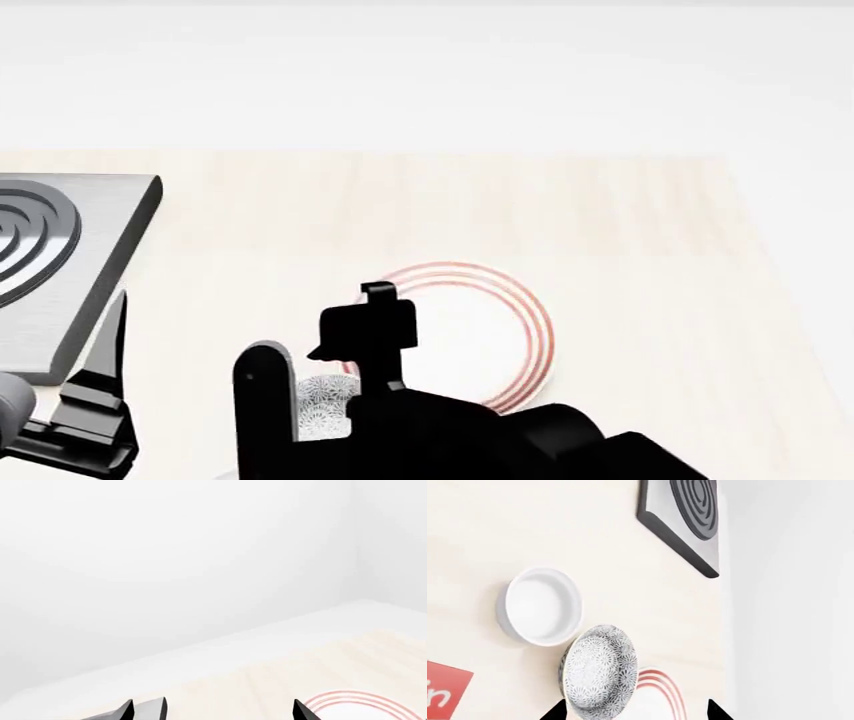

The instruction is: Pick the akita bowl between the plate and the ramekin and place it on the plate.

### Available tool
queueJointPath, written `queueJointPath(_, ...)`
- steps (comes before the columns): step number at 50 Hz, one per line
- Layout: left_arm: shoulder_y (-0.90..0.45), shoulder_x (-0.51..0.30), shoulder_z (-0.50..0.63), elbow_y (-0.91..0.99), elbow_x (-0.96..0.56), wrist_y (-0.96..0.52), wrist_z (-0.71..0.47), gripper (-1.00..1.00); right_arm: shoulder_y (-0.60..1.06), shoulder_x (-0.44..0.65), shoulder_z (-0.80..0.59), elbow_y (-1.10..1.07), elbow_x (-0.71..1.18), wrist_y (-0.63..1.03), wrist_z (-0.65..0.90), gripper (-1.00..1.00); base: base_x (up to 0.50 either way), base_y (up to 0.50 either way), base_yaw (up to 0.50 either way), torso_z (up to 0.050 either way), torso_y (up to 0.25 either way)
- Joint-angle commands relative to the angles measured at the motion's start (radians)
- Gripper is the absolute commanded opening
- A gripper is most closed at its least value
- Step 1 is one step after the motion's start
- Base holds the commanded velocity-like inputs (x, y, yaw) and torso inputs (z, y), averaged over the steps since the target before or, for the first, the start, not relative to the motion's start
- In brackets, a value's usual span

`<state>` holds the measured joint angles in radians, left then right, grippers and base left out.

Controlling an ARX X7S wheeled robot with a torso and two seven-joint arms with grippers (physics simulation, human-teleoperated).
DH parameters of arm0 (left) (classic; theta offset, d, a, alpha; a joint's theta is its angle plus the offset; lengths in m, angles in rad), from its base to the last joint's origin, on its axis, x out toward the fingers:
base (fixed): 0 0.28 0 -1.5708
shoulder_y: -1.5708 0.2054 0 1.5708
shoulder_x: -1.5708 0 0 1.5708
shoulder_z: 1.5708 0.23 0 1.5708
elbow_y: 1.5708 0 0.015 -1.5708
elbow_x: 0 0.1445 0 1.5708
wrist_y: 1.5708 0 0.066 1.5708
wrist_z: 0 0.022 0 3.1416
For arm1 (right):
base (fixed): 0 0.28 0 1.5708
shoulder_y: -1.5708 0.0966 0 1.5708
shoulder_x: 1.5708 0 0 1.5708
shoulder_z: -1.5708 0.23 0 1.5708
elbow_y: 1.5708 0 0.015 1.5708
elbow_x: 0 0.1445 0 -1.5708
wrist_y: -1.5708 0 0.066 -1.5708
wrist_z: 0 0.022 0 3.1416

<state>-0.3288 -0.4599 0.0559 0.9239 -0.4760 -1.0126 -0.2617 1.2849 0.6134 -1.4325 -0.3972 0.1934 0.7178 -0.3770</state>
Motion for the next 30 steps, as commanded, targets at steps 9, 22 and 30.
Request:
queueJointPath(9,0.001,0.011,-0.024,0.001,-0.003,0.006,0.032,1.0,-0.022,-0.066,-0.013,0.137,-0.042,-0.087,-0.046,1.0,0.0,0.0,0.0,0.0,0.0)
queueJointPath(22,0.007,0.005,-0.023,-0.002,-0.006,0.02,0.029,1.0,-0.035,-0.083,-0.03,0.191,-0.021,-0.101,-0.086,1.0,0.0,0.0,0.0,0.0,0.0)
queueJointPath(30,0.009,0.003,-0.021,-0.002,-0.01,0.023,0.027,1.0,-0.043,-0.105,-0.032,0.265,-0.019,-0.121,-0.094,1.0,0.0,0.0,0.0,0.0,0.0)
